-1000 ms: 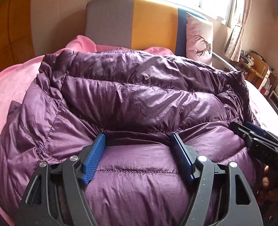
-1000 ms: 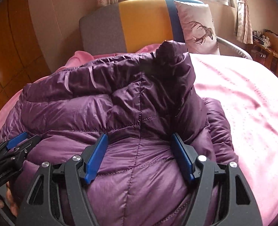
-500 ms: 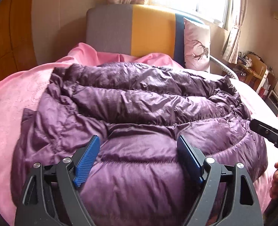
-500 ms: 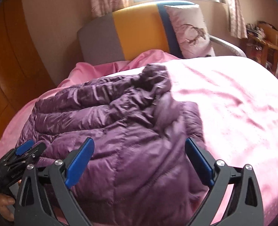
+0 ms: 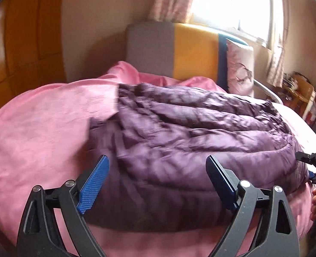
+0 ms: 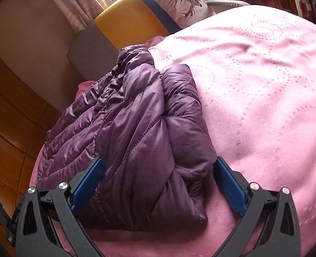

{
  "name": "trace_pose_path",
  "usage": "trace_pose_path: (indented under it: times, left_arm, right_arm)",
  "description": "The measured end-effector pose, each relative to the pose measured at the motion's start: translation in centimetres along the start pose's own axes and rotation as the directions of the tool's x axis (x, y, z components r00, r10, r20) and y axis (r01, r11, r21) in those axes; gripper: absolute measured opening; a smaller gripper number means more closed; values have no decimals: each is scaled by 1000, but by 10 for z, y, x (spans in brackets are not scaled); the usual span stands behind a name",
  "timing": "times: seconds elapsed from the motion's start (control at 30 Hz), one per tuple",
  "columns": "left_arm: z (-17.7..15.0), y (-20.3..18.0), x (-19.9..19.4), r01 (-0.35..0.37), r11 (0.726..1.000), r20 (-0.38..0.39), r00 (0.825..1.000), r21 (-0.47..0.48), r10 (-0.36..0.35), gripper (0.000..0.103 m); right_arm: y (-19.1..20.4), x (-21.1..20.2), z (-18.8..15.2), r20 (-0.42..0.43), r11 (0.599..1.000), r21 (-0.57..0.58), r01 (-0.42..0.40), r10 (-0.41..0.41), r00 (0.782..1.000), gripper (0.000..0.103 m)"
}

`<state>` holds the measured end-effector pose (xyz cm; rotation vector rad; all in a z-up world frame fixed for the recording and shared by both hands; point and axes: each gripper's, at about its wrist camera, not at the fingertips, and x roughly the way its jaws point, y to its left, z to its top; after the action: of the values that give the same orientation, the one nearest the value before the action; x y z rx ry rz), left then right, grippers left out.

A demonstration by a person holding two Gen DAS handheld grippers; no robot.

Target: Fold large clothes

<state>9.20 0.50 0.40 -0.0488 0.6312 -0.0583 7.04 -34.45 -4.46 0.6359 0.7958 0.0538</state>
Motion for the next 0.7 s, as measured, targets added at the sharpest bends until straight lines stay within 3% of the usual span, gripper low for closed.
trace_pose_path:
  times: [0.13, 0.2, 0.27, 0.37, 0.43, 0.47, 0.6, 0.7]
  left_arm:
    - [-10, 41, 3, -22, 995, -39, 999, -96, 18, 94]
    - [-17, 66, 13, 45, 979, -90, 994, -201, -64, 94]
    - [-25, 90, 23, 138, 930, -111, 976, -340, -186, 94]
    - [-35, 115, 38, 241, 843, -113, 936, -481, -332, 75]
    - [-38, 123, 43, 286, 809, -100, 917, -513, -387, 65]
    - [-40, 126, 44, 307, 795, -96, 906, -523, -413, 55]
    - [-42, 131, 42, 362, 774, -87, 878, -519, -470, 28]
    - [-44, 130, 33, 387, 773, -85, 868, -503, -490, 22]
  right_arm:
    - [-3, 1, -1, -7, 1000, 10, -15, 15, 1000, 101]
    - [-3, 1, 0, -5, 1000, 9, -24, 24, 1000, 101]
    - [0, 2, -1, -9, 1000, 2, -30, 30, 1000, 100]
    - [2, 5, -2, -16, 999, 2, -39, 39, 999, 79]
    - [3, 5, -3, -26, 998, 9, -55, 56, 998, 57]
    - [2, 5, -3, -32, 998, 13, -69, 70, 997, 54]
    - [3, -2, -6, -27, 997, 3, -79, 79, 996, 32]
    - [4, -11, -8, -30, 995, 0, -96, 96, 995, 24]
